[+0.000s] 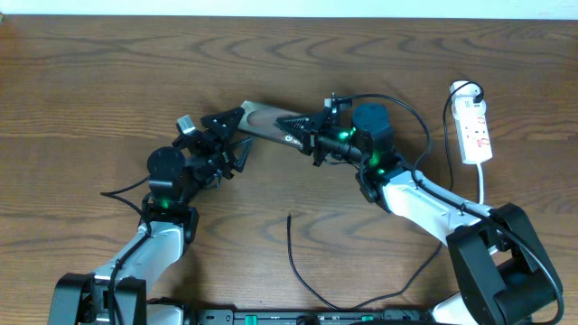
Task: Plug charger to phone and switch on socket
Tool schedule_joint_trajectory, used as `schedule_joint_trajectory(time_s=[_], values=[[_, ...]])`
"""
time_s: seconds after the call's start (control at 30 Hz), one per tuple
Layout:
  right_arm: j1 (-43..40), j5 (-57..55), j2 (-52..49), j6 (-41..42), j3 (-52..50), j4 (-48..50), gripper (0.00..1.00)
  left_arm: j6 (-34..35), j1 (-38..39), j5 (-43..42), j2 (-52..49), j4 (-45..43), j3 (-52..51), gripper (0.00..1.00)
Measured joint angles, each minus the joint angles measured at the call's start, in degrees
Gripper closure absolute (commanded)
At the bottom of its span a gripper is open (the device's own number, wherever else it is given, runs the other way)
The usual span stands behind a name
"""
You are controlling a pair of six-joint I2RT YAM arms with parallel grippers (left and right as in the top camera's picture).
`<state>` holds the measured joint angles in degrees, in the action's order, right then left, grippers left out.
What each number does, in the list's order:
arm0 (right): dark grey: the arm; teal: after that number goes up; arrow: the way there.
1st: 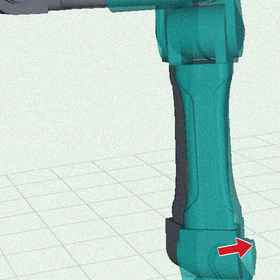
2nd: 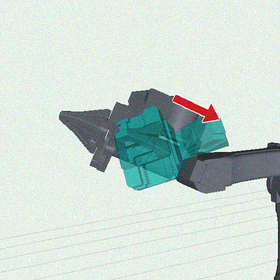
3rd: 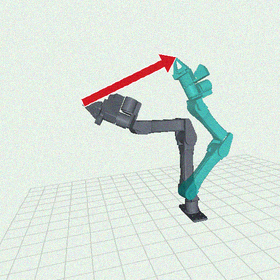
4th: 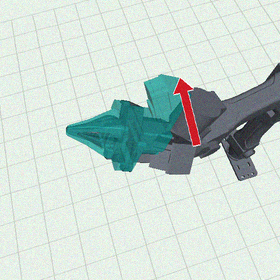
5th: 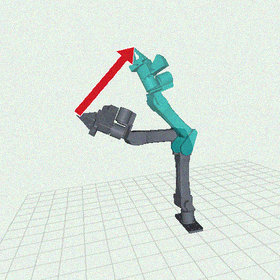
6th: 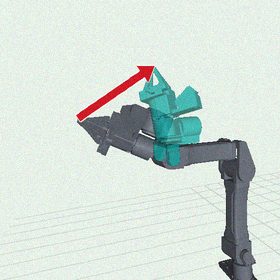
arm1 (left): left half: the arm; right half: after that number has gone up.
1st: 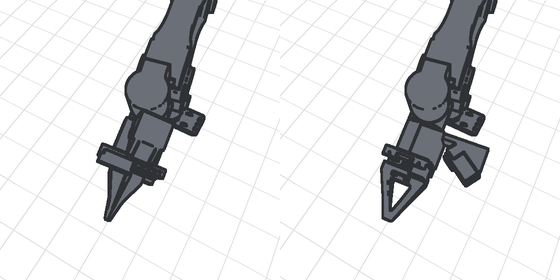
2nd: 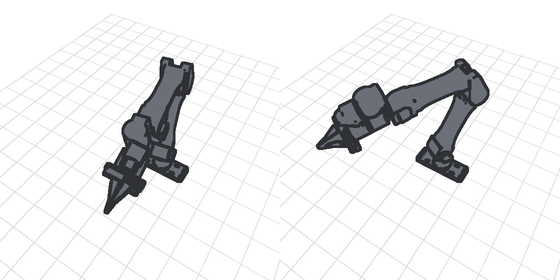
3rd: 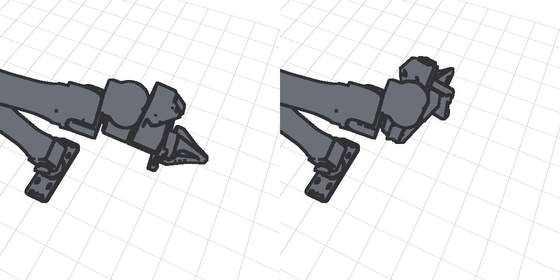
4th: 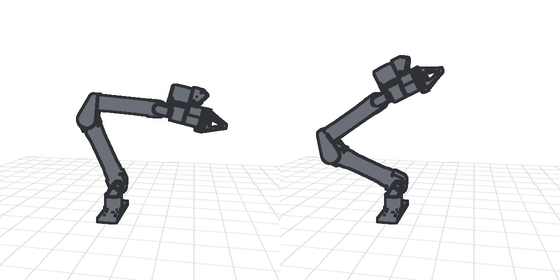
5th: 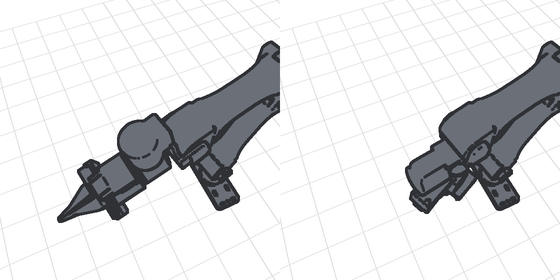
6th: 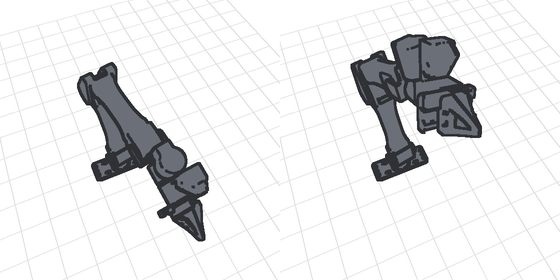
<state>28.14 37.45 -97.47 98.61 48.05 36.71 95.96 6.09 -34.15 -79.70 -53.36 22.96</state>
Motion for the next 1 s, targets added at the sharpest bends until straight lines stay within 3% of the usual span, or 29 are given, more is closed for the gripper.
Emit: schedule_joint_trajectory(time_s=[0.23,0.97,1.0], values=[[1.81,0.0,0.0,-0.02,0.0,-1.03,0.98,-0.2,0.0,0.02,0.0,3.69,0.0,0.19],[5.16,-0.31,0.0,0.0,0.0,-7.37,0.99,-0.2,0.0,1.99,0.0,3.98,0.0,0.19],[5.16,-0.31,0.0,0.0,0.0,-7.37,0.99,-0.22,0.0,2.14,0.0,4.55,0.0,0.02]])
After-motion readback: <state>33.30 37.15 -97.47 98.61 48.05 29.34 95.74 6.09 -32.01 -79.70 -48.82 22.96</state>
